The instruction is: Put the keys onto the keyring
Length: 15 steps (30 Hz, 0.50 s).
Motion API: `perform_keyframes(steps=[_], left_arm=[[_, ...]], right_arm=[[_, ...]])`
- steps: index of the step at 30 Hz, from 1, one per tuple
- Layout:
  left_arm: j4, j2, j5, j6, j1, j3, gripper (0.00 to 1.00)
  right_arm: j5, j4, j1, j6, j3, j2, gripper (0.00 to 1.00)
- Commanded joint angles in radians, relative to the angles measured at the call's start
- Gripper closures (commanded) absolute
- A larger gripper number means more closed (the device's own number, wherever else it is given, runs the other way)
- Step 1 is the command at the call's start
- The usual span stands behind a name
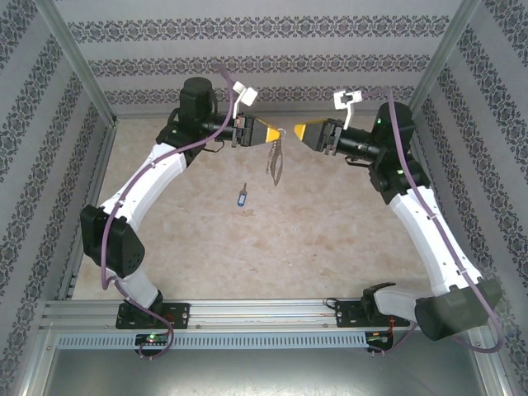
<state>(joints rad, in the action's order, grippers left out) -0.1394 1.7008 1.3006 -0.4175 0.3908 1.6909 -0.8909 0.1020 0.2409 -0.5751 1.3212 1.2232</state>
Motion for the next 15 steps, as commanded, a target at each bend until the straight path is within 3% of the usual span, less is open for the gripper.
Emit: perform_keyframes(steps=[1, 10, 15], left_arm=[[-0.491, -0.042, -0.007, 0.473, 0.004, 0.096, 1.00], [-0.722, -0.047, -0.032, 0.668, 0.046, 0.132, 1.00], [-0.747, -0.047, -0.035, 0.681, 0.066, 0.144, 1.00]], right_arm=[[-0.079, 0.210, -0.005, 0.139, 0.097, 0.016, 0.54], [-0.212, 0.382, 0.021, 0.237, 0.157, 0.082, 0.56], [-0.227, 0.441, 0.061, 0.273, 0.152, 0.102, 0.57]])
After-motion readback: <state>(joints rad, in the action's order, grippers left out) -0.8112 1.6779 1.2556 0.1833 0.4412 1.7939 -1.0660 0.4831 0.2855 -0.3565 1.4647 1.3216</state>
